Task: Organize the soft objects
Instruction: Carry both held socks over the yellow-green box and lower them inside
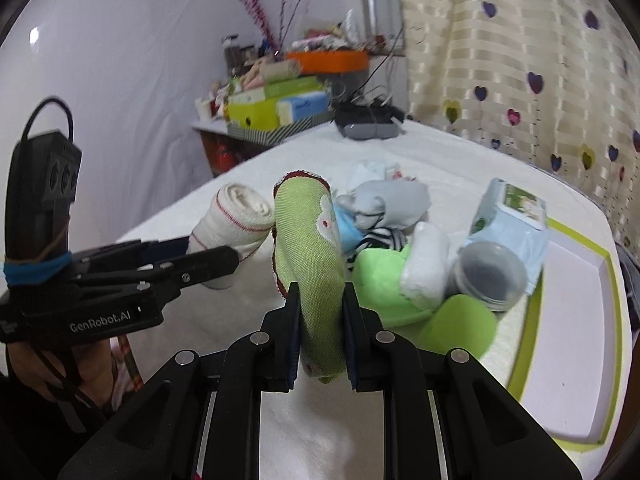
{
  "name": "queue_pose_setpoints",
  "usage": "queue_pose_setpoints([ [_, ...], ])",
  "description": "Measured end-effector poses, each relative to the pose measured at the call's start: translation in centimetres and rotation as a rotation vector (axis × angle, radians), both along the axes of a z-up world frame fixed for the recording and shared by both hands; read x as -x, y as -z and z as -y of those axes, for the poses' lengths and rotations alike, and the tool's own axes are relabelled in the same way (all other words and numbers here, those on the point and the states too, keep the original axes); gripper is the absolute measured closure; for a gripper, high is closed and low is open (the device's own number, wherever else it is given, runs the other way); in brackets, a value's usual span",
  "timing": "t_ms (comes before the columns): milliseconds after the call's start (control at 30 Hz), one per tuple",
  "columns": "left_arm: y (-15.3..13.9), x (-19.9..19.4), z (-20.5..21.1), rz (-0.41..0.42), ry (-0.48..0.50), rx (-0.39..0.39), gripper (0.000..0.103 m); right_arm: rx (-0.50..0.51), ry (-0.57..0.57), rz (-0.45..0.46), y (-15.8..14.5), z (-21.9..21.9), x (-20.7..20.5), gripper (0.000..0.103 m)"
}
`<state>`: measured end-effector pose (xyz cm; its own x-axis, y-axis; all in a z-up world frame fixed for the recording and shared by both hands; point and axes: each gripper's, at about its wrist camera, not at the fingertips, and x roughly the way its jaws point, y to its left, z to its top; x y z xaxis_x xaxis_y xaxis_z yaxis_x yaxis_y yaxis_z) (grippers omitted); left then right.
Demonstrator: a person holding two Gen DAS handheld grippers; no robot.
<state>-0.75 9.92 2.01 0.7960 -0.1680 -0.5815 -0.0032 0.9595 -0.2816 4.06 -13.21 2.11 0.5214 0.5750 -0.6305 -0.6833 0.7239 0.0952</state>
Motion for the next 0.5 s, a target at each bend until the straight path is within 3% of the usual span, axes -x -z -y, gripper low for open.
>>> queue_pose_setpoints([
  [500,-2.2,-0.8,4.8,0.025,0.063,-0.023,0.055,-0.104,0.080,0.050,-2.5,5.3,0.5,0.084],
])
